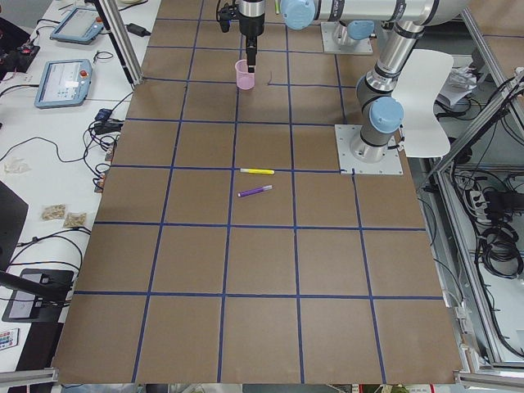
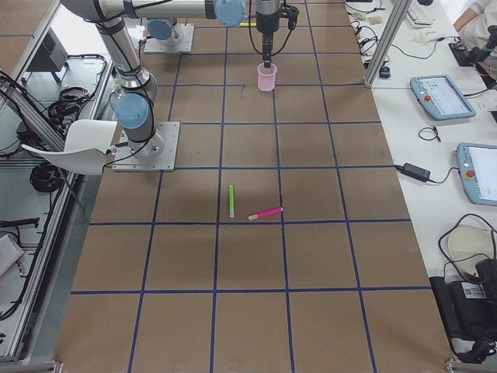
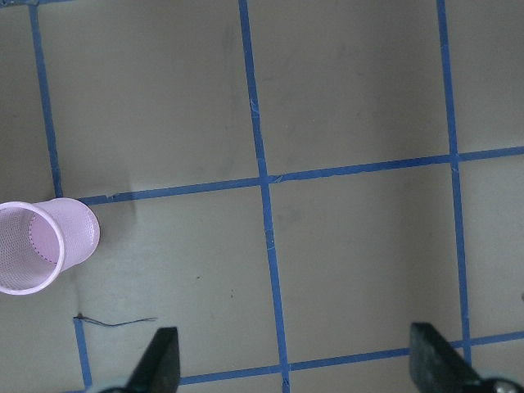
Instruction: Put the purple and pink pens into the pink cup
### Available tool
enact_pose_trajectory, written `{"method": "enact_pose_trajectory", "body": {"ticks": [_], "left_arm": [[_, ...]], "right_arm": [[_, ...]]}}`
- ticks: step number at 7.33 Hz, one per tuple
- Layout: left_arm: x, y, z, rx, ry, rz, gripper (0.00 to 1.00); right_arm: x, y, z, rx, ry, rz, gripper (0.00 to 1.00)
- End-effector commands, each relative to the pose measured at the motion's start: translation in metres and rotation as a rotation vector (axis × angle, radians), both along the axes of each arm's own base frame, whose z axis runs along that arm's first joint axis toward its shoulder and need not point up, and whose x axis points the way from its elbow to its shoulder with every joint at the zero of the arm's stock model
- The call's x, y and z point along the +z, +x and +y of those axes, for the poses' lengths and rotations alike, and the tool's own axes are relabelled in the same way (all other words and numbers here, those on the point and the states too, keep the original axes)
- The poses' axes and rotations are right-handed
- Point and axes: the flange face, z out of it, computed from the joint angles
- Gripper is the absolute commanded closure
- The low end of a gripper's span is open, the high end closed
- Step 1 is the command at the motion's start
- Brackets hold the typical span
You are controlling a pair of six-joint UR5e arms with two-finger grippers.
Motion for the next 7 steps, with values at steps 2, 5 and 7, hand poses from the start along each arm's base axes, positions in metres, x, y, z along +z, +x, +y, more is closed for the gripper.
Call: {"method": "enact_pose_trajectory", "body": {"ticks": [2,5,7], "left_arm": [[-0.004,0.001,-0.001,0.004,0.005,-0.003,0.00],[-0.004,0.001,-0.002,-0.001,0.004,-0.002,0.00],[-0.003,0.002,-0.001,-0.012,0.003,0.000,0.00]], "right_arm": [[-0.001,-0.001,-0.001,-0.002,0.001,0.002,0.00],[0.000,-0.026,-0.009,-0.003,0.001,-0.002,0.00],[-0.007,-0.104,-0.021,0.063,0.025,0.011,0.00]]}}
